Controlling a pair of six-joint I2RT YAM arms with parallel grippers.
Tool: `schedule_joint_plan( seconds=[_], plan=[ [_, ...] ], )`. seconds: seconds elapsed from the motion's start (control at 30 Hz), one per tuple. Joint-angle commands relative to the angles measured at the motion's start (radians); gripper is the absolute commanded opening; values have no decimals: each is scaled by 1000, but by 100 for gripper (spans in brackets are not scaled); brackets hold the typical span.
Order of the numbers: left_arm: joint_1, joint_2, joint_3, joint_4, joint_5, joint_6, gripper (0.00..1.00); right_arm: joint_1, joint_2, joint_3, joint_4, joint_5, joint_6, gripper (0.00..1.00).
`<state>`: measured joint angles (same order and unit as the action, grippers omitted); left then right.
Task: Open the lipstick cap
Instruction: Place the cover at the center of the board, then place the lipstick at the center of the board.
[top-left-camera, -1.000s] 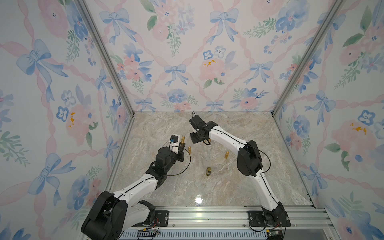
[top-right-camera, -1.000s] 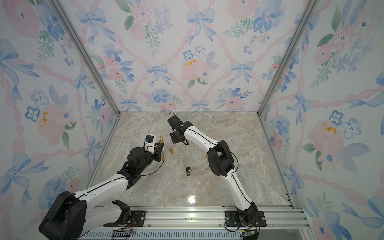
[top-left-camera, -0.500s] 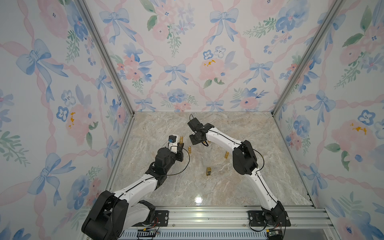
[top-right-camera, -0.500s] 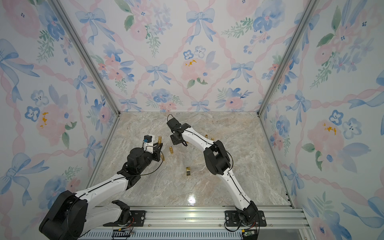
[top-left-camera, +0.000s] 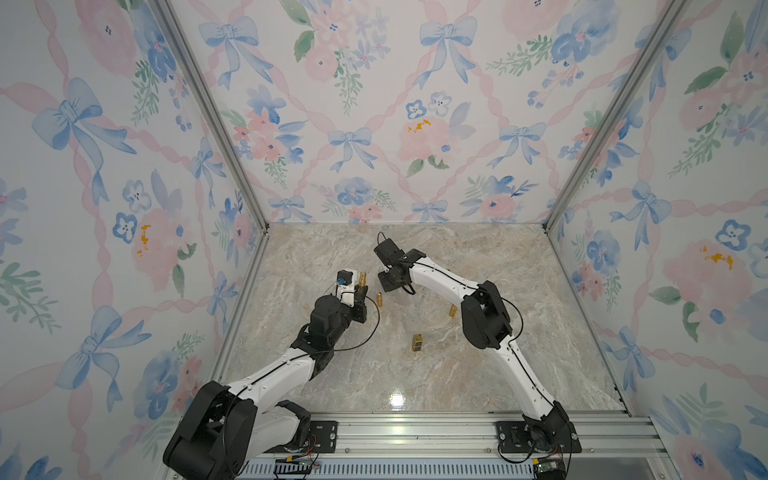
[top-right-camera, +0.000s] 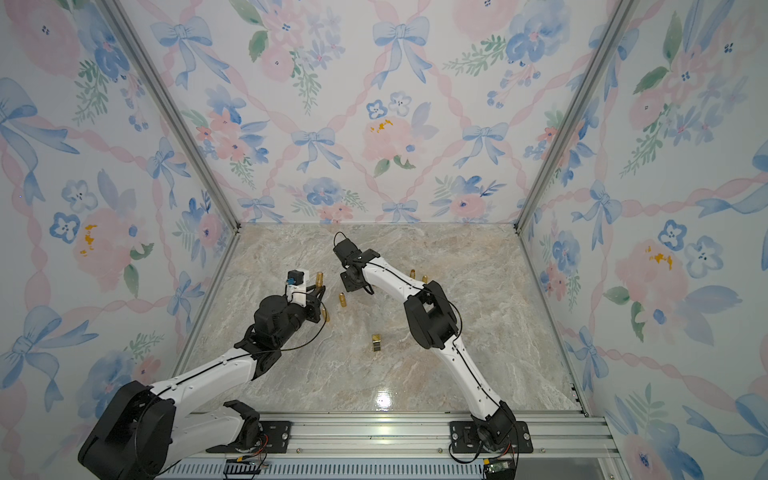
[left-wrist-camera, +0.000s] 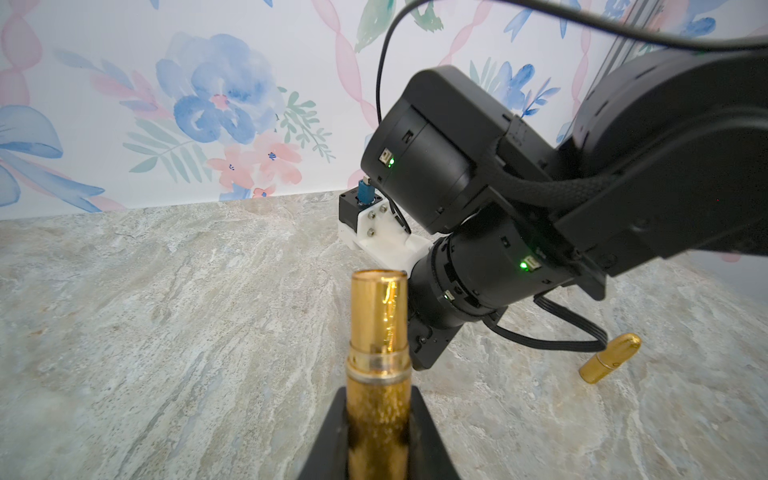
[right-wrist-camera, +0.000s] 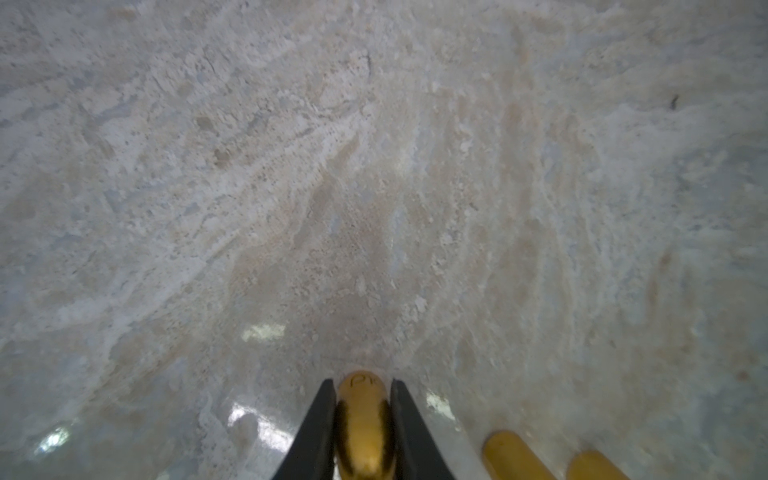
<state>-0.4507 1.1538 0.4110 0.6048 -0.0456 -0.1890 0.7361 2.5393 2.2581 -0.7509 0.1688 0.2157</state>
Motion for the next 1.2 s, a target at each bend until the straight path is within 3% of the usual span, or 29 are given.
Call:
schedule_joint_plan(
  seconds=[0.0, 0.4, 0.6, 0.93, 1.17],
  plan=[
    [6, 6, -6, 29, -1, -20, 0, 8, 28, 25, -4, -3, -4, 27],
    [6, -14, -11, 32, 5, -14, 0, 12, -71, 66, -76, -8, -9, 44],
    [7, -8, -5, 32, 44, -3, 0, 9, -226, -48, -97, -49, 6, 50],
    [-5, 47, 28, 30, 173, 39, 0, -27, -583, -380, -83, -306, 98, 59],
    [-34, 87, 55, 31, 224, 69, 0, -31, -729, -553, 7, -537, 202, 62]
  ],
)
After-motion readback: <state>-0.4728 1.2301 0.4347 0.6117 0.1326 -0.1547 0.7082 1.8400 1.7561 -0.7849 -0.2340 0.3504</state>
